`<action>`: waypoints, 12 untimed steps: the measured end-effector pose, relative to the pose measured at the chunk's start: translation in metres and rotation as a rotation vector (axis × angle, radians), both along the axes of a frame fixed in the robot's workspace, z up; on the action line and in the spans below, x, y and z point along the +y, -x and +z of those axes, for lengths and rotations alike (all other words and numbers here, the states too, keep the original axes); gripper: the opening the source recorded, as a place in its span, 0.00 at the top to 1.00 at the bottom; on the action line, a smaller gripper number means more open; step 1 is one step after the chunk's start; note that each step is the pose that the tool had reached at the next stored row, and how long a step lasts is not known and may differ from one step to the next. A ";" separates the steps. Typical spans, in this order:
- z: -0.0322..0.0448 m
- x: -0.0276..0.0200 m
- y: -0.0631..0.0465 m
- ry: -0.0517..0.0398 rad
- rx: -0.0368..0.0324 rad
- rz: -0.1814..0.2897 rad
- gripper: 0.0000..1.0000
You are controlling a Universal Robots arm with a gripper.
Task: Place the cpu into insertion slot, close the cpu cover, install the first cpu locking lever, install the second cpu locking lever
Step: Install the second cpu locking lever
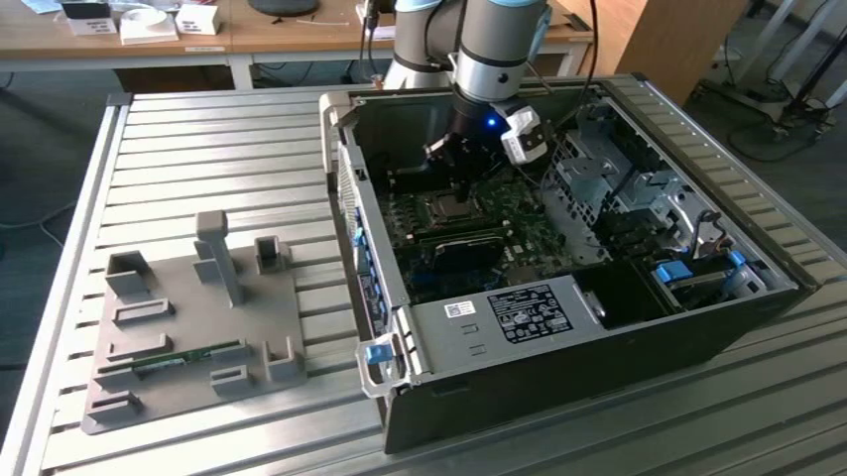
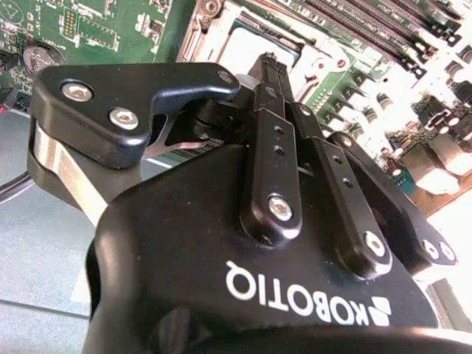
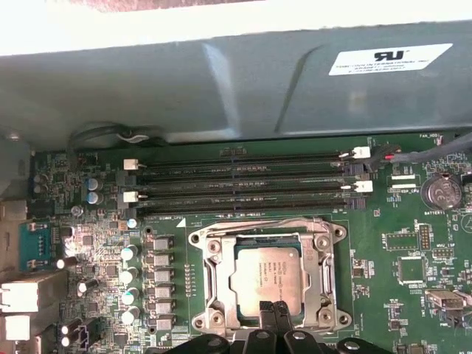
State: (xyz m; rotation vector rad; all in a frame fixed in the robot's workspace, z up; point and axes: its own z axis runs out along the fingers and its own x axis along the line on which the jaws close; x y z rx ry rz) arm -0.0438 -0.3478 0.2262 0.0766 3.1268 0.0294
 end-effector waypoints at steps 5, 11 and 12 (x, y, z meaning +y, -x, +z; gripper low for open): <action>0.0000 0.0000 0.000 -0.0002 0.0000 0.027 0.89; 0.0000 0.0000 0.000 -0.0006 -0.0008 0.033 0.89; 0.0000 0.0000 0.000 -0.0006 -0.0008 0.034 0.89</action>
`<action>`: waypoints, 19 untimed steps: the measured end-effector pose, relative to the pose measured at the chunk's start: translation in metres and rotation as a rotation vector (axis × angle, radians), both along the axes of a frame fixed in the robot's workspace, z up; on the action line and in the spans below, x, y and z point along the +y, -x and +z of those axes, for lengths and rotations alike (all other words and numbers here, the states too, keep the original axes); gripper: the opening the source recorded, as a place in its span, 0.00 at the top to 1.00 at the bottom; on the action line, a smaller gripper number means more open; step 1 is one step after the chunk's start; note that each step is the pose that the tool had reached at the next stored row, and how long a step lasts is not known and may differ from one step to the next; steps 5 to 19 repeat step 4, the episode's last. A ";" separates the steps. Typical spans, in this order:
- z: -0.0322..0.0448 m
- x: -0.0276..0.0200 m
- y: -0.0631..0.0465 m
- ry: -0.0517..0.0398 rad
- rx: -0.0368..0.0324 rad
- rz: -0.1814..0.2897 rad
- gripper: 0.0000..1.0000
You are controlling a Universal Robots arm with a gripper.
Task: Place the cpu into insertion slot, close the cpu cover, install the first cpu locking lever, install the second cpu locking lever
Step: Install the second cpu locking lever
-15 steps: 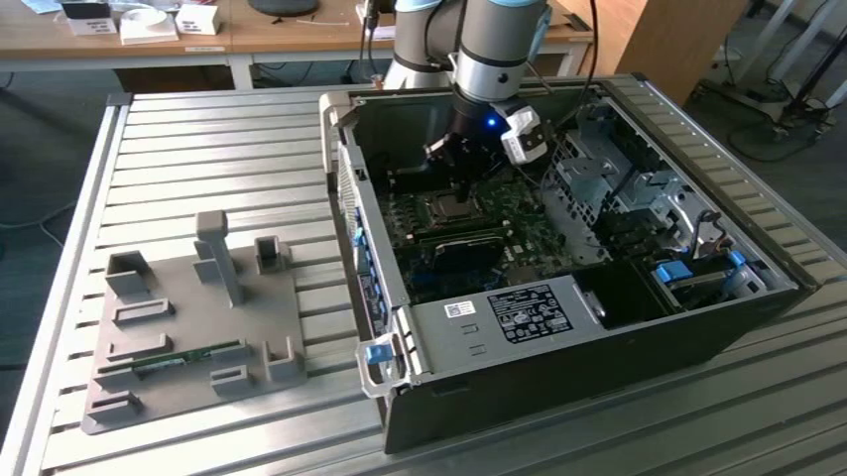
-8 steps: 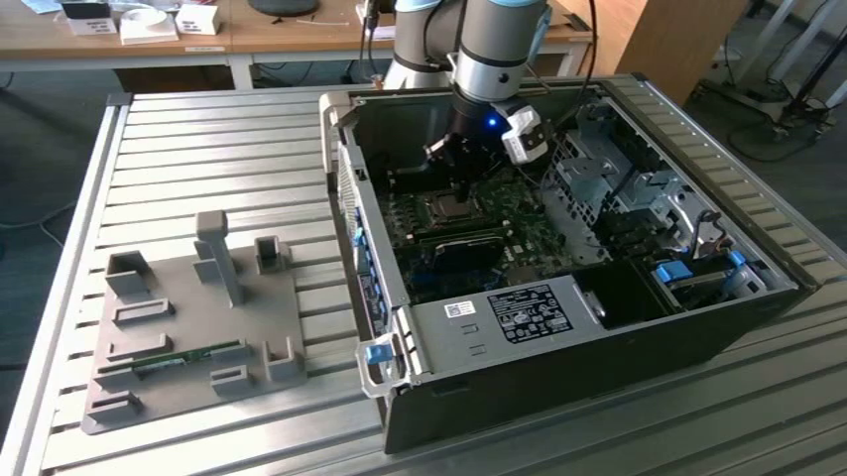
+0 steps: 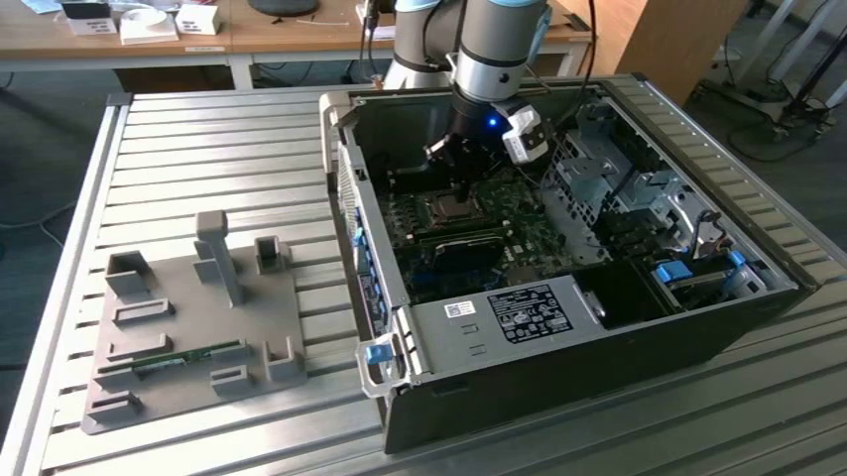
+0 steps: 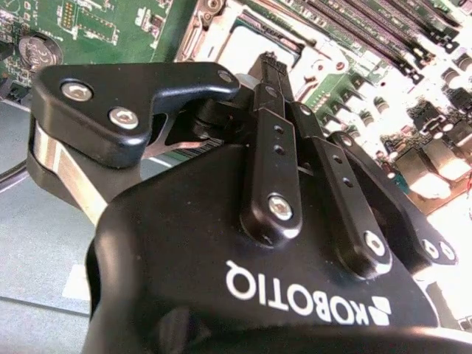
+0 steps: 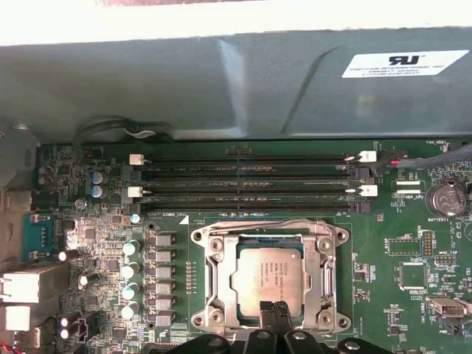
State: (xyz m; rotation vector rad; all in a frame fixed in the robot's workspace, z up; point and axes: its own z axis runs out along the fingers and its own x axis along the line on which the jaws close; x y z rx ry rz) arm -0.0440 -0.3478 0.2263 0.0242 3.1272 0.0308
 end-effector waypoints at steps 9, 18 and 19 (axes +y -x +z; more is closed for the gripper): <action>0.0000 0.0001 0.000 -0.0001 0.0000 0.001 0.89; 0.0000 0.0001 0.000 -0.0001 0.0000 0.001 0.89; 0.0000 0.0001 0.000 -0.0001 0.0000 0.001 0.89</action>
